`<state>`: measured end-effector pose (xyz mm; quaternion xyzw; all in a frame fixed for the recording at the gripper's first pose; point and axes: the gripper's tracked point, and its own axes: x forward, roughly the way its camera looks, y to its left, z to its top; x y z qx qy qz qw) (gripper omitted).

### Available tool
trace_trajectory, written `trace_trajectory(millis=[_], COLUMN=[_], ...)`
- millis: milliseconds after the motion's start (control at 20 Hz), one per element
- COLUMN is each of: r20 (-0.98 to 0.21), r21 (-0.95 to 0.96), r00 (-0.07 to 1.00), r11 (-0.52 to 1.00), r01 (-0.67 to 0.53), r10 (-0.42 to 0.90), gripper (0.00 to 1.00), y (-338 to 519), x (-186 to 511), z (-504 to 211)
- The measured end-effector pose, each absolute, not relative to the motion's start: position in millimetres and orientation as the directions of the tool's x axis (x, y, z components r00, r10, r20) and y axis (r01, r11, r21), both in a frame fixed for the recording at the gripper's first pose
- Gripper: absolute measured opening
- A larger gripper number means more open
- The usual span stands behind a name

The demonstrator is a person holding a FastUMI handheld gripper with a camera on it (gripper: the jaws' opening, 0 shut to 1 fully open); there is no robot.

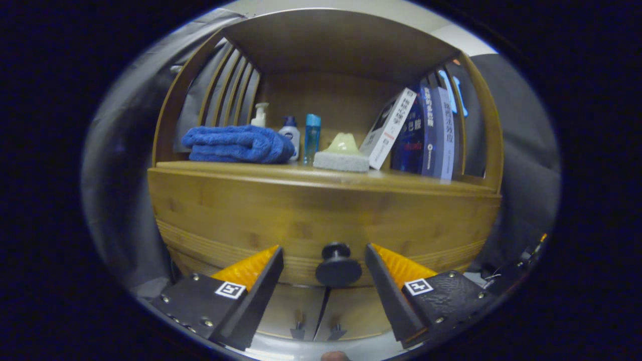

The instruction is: Pull open the drawer, take out the items inside it, and place them on the countertop above the cabinet.

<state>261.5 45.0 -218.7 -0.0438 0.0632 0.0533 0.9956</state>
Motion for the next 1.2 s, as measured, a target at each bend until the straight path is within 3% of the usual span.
trace_trajectory(millis=[250, 850, 1200], r20=[-0.136, -0.013, 0.045], r21=[-0.084, -0.097, -0.031], r00=[0.984, 0.998, 0.992], r11=[0.989, 0.993, 0.993], r01=[-0.122, -0.069, -0.116], r10=[0.11, 0.068, 0.117], gripper=[1.0, 0.98, 0.98], y=[46.5, 35.5, 58.8], x=[202.1, 58.9, 9.0], z=[-214.5, -94.2, -2.1])
